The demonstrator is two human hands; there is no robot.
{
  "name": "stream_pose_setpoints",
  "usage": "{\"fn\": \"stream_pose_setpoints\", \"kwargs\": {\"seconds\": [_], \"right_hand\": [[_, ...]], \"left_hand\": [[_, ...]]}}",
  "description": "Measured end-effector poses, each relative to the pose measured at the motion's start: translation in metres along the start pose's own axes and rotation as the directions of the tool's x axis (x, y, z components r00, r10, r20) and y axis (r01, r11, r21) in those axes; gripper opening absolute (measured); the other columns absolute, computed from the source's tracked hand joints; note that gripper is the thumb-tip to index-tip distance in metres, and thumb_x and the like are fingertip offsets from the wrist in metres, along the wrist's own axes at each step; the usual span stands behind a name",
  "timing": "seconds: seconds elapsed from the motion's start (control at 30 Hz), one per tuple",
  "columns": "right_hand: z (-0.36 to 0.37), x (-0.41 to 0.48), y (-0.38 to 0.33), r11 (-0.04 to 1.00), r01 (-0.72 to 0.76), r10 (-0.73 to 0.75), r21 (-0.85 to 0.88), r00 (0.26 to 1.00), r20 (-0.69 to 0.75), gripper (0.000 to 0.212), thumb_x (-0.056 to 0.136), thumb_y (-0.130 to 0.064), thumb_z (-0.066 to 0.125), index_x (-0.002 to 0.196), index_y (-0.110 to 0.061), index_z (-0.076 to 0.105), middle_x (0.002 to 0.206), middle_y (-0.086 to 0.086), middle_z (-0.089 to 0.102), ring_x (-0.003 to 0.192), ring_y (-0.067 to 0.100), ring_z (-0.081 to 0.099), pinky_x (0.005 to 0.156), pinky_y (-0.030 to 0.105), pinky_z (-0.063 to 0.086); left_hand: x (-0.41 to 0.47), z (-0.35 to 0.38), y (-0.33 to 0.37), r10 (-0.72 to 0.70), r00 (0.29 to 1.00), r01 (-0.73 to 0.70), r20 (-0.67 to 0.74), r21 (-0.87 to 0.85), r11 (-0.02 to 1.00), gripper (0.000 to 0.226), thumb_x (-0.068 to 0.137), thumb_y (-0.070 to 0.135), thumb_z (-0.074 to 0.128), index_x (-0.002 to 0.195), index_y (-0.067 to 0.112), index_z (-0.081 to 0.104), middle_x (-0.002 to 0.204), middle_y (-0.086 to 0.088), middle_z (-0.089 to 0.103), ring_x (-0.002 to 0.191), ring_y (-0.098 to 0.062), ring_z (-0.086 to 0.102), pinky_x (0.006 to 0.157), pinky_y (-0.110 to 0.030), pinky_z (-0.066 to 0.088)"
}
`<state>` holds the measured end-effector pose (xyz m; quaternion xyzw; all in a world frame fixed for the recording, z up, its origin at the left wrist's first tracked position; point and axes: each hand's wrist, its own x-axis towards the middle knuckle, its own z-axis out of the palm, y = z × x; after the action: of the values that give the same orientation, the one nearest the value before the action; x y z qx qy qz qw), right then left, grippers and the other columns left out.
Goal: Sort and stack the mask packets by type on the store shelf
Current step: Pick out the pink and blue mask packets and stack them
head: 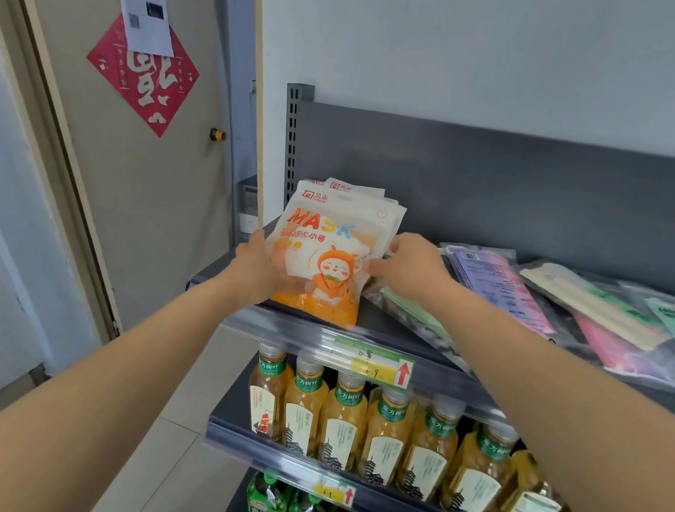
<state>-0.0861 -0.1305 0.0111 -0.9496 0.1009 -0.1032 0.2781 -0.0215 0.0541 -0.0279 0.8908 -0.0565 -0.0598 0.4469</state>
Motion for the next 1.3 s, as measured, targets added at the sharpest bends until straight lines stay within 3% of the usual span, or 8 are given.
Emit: {"fn": "stream_pose_setpoints", "kwargs": {"seconds": [0.33,0.43,0.53,0.73,1.0,1.1,1.17,1.3], "right_hand": [[-0.023,-0.015,0.042,0.995,-0.067,0.065,-0.080,0.997,-0.038,0.026,0.087,-0.018,0.060,0.100,0.004,0.060,0.091,0.018,0.062,0.088,0.033,0.058,0.070,0.037,0.047],[-0.036,-0.021,0.054,0.966,-0.128,0.140,-0.224,0.989,0.038,0.027,0.091,-0.032,0.059,0.085,-0.007,0.055,0.073,0.005,0.050,0.067,0.022,0.047,0.052,0.027,0.030],[-0.047,-0.024,0.072,0.928,-0.192,0.242,-0.321,0.962,0.124,0.047,0.089,-0.049,0.057,0.109,-0.007,0.057,0.101,0.006,0.057,0.082,0.021,0.053,0.065,0.025,0.035],[-0.060,-0.035,0.098,0.906,-0.279,0.339,-0.318,0.929,0.150,0.065,0.084,-0.057,0.059,0.121,-0.003,0.054,0.120,0.010,0.059,0.089,0.025,0.051,0.074,0.027,0.039],[-0.094,-0.036,0.110,0.917,-0.237,0.274,-0.322,0.959,0.073,0.049,0.088,-0.040,0.063,0.116,0.000,0.058,0.101,0.010,0.055,0.086,0.022,0.046,0.069,0.025,0.033],[-0.108,-0.036,0.120,0.940,-0.203,0.222,-0.273,0.974,0.038,0.028,0.090,-0.034,0.060,0.086,-0.007,0.055,0.094,0.009,0.050,0.079,0.024,0.046,0.053,0.027,0.033],[-0.116,-0.033,0.132,0.964,-0.222,0.224,-0.145,0.975,-0.006,0.033,0.090,-0.030,0.060,0.070,-0.010,0.043,0.090,0.009,0.047,0.071,0.025,0.045,0.047,0.027,0.028],[-0.130,-0.026,0.154,0.971,-0.213,0.226,0.104,0.965,-0.130,0.019,0.091,-0.023,0.057,0.090,-0.006,0.047,0.090,0.010,0.048,0.081,0.025,0.046,0.056,0.028,0.033]], "left_hand": [[-0.021,0.019,0.020,0.227,0.945,-0.128,-0.236,0.371,0.920,0.099,0.070,0.048,0.077,0.145,0.013,0.024,0.148,-0.012,0.028,0.139,-0.034,0.024,0.114,-0.049,0.022],[-0.032,0.032,0.041,0.368,0.891,-0.285,-0.267,0.304,0.909,0.073,0.080,0.039,0.071,0.139,0.013,0.037,0.142,-0.010,0.036,0.133,-0.030,0.031,0.109,-0.043,0.029],[-0.041,0.053,0.062,0.430,0.890,-0.414,-0.151,0.126,0.901,0.047,0.085,0.028,0.067,0.125,0.011,0.050,0.120,-0.005,0.052,0.109,-0.023,0.049,0.089,-0.034,0.043],[-0.050,0.092,0.081,0.259,0.933,-0.276,0.250,0.034,0.961,0.048,0.082,0.028,0.072,0.121,0.010,0.052,0.114,-0.008,0.056,0.107,-0.027,0.058,0.096,-0.042,0.049],[-0.057,0.117,0.102,0.127,0.951,-0.096,0.280,-0.123,0.988,0.039,0.084,0.014,0.069,0.116,0.010,0.047,0.120,-0.016,0.053,0.109,-0.031,0.059,0.094,-0.044,0.053],[-0.059,0.126,0.115,0.131,0.959,-0.087,0.253,-0.178,0.980,0.033,0.086,0.012,0.067,0.111,0.011,0.046,0.119,-0.012,0.053,0.105,-0.026,0.059,0.087,-0.037,0.056],[-0.063,0.132,0.126,0.134,0.962,-0.071,0.238,-0.253,0.965,0.019,0.087,0.011,0.066,0.099,0.011,0.050,0.103,-0.009,0.056,0.095,-0.024,0.058,0.077,-0.029,0.054],[-0.068,0.150,0.144,0.122,0.966,-0.048,0.226,-0.310,0.950,0.033,0.090,0.004,0.058,0.073,0.020,0.035,0.075,-0.004,0.044,0.071,-0.019,0.044,0.059,-0.023,0.040]]}}
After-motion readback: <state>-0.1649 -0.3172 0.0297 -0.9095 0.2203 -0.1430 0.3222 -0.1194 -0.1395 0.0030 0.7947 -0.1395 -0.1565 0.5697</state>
